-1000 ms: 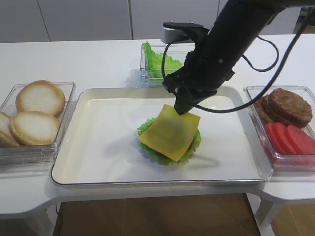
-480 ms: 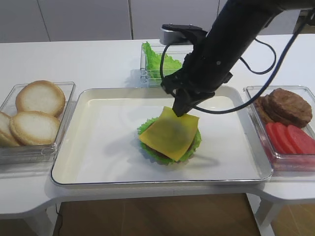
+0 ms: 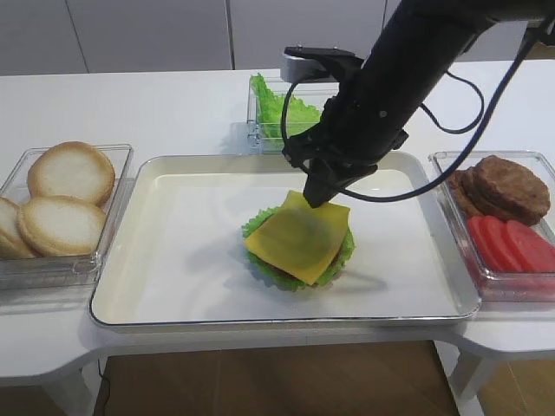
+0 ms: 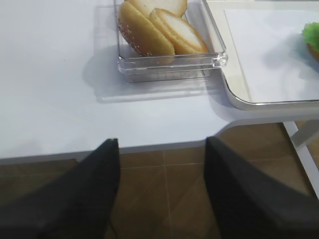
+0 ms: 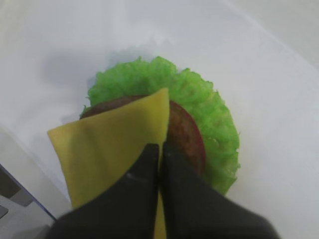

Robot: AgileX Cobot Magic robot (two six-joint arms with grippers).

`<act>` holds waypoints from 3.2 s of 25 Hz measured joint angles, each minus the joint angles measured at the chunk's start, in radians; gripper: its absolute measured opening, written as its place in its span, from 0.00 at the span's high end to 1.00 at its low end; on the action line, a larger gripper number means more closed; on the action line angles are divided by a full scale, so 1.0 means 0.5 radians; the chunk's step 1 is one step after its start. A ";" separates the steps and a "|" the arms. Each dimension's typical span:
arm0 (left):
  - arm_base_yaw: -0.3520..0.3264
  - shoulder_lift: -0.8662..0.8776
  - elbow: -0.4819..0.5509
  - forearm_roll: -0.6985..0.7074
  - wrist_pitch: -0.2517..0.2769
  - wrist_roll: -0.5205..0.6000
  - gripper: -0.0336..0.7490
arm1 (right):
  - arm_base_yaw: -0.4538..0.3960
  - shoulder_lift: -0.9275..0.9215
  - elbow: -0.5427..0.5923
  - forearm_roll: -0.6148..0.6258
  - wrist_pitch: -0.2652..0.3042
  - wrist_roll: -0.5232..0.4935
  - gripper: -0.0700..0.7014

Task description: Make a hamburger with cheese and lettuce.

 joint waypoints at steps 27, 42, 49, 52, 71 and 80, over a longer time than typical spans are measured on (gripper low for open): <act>0.000 0.000 0.000 0.000 0.000 0.000 0.44 | -0.035 -0.115 -0.137 -0.325 0.045 0.239 0.33; 0.000 0.000 0.000 0.000 0.000 0.000 0.44 | -0.790 -0.426 -0.124 -0.719 0.382 0.658 0.36; 0.000 0.000 0.000 0.000 0.000 0.000 0.44 | -0.800 -0.760 0.004 -0.880 0.429 0.757 0.37; 0.000 0.000 0.000 0.000 0.000 0.000 0.44 | -0.800 -0.913 0.116 -0.884 0.438 0.774 0.37; 0.000 0.000 0.000 0.000 0.000 0.000 0.44 | -0.800 -2.030 1.044 -0.794 0.473 0.789 0.37; 0.000 0.000 0.000 0.000 0.000 0.000 0.44 | -0.804 -2.652 1.374 -0.703 0.452 0.789 0.37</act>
